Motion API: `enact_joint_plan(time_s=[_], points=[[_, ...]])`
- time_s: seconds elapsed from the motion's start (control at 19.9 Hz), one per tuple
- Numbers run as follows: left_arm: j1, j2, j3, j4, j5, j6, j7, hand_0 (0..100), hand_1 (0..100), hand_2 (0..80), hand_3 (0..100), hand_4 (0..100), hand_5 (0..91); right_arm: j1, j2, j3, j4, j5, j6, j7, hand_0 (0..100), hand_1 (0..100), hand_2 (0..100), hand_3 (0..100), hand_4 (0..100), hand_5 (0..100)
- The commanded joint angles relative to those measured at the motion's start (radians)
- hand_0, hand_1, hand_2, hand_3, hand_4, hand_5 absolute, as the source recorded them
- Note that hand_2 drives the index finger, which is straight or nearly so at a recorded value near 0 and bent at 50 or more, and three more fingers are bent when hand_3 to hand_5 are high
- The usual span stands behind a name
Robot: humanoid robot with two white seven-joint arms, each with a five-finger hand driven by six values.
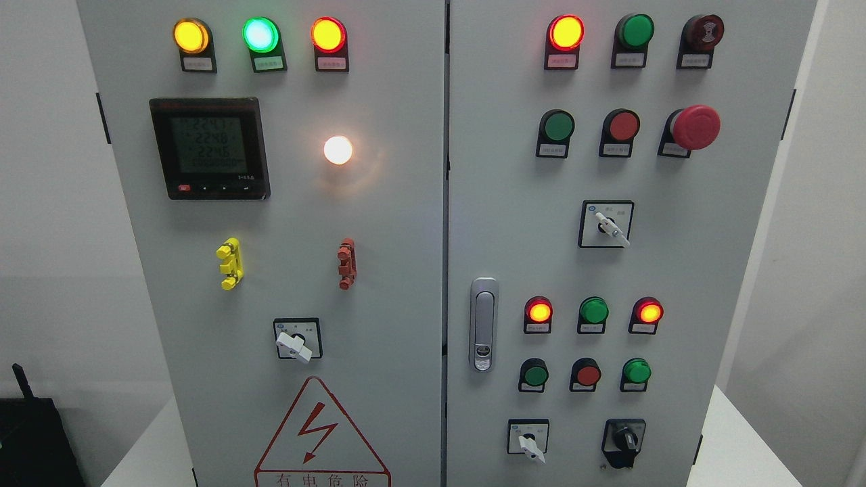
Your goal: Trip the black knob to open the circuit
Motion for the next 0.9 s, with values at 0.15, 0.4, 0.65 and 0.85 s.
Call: enact_joint_plan(time_s=[0.15, 0.4, 0.65, 0.85], points=[[-0.002, 0.0, 0.002, 0.0, 0.002, -0.002, 0.0, 12, 39, 0.0, 0, 0, 0.0, 0.003, 0.003, -0.007, -0.001, -0.01, -0.004, 0.006, 0, 18, 0, 0, 0, 0], [-0.002, 0.0, 0.002, 0.0, 0.002, -0.003, 0.0, 12, 39, 0.0, 0, 0, 0.0, 0.001, 0.005, -0.044, -0.007, -0.01, -0.007, 0.006, 0, 18, 0, 0, 0, 0], [-0.002, 0.0, 0.002, 0.0, 0.002, -0.002, 0.0, 12, 39, 0.0, 0, 0, 0.0, 0.001, 0.005, -0.05, -0.006, -0.01, -0.035, 0.008, 0, 17, 0, 0, 0, 0], [-0.002, 0.0, 0.002, 0.0, 0.002, -0.003, 0.0, 12, 39, 0.0, 0, 0, 0.0, 0.0, 0.014, -0.051, -0.009, -0.045, -0.067, 0.008, 0, 15, 0, 0, 0, 0]])
